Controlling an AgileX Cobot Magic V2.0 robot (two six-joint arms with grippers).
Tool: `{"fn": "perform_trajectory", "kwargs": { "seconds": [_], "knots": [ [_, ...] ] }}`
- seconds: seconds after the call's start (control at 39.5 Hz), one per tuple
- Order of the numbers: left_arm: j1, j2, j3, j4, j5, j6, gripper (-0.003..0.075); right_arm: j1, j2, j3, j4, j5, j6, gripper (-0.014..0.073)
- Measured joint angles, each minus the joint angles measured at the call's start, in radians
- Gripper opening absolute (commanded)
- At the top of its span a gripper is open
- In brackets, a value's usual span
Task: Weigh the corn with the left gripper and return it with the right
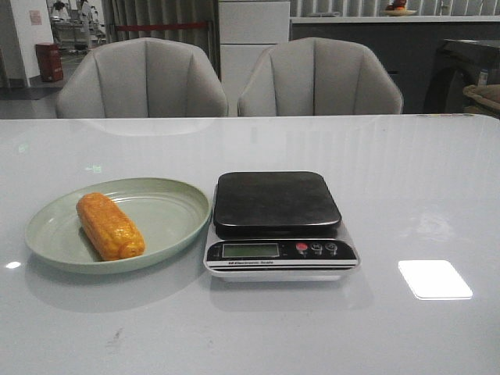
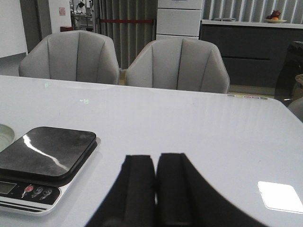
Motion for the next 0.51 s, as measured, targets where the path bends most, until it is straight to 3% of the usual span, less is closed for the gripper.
{"fn": "perform_trajectory", "kwargs": {
  "seconds": [0.35,0.51],
  "knots": [
    [-0.010,0.010,-0.001,-0.011,0.018,0.000,0.0129,0.000,0.000,0.000,0.000,0.000,0.000,0.0155],
    [-0.071,0.034,-0.007,-0.011,0.018,0.000,0.0287,0.000,0.000,0.000,0.000,0.000,0.000,0.0155]
  ]
}}
